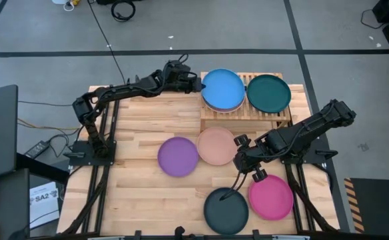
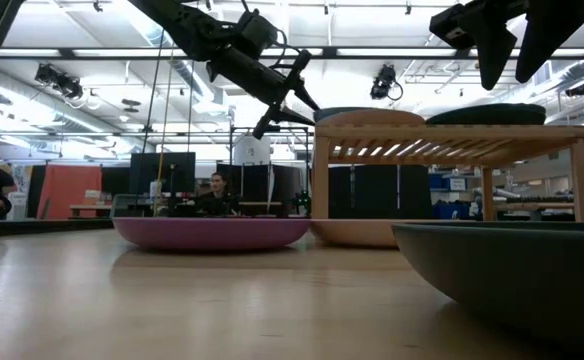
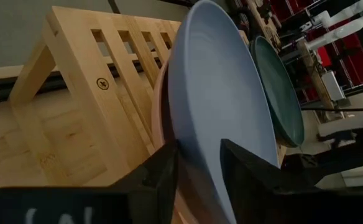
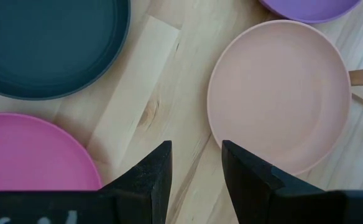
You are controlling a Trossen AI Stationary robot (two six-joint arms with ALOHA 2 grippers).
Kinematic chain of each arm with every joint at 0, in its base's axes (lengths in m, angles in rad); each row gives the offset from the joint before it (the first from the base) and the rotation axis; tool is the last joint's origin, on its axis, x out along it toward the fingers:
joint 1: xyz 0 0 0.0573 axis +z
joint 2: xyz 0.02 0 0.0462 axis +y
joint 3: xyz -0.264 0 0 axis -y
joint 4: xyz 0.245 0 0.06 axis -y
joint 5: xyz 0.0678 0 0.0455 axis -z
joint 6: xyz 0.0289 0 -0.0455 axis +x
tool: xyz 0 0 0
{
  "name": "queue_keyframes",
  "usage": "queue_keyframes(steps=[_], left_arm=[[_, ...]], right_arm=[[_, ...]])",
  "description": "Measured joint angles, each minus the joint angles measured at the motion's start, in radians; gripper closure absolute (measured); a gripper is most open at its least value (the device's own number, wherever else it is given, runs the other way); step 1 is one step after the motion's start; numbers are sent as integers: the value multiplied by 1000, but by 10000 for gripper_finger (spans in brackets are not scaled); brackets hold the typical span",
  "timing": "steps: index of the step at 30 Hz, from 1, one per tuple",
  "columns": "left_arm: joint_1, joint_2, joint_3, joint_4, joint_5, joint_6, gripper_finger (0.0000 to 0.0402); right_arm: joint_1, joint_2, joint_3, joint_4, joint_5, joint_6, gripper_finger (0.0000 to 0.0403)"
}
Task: Place and stack plates onto a shelf
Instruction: Stack the blue plate on top of the light orange plate on the shelf
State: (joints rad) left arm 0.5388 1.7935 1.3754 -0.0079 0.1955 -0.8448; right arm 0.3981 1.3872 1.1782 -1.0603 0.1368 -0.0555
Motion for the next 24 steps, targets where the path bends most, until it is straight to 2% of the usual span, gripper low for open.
queue_keyframes(steps=[4,7,11,24], left_arm=[[0,0,0,0,4,1,252],[3,0,0,0,49,3,245],[10,0,0,-1,95,3,244],[10,-6,0,-53,106,2,244]], right_arm=[[0,0,0,0,0,0,257],[0,0,0,0,0,0,257],[0,0,0,0,0,0,257],[0,0,0,0,0,11,257]])
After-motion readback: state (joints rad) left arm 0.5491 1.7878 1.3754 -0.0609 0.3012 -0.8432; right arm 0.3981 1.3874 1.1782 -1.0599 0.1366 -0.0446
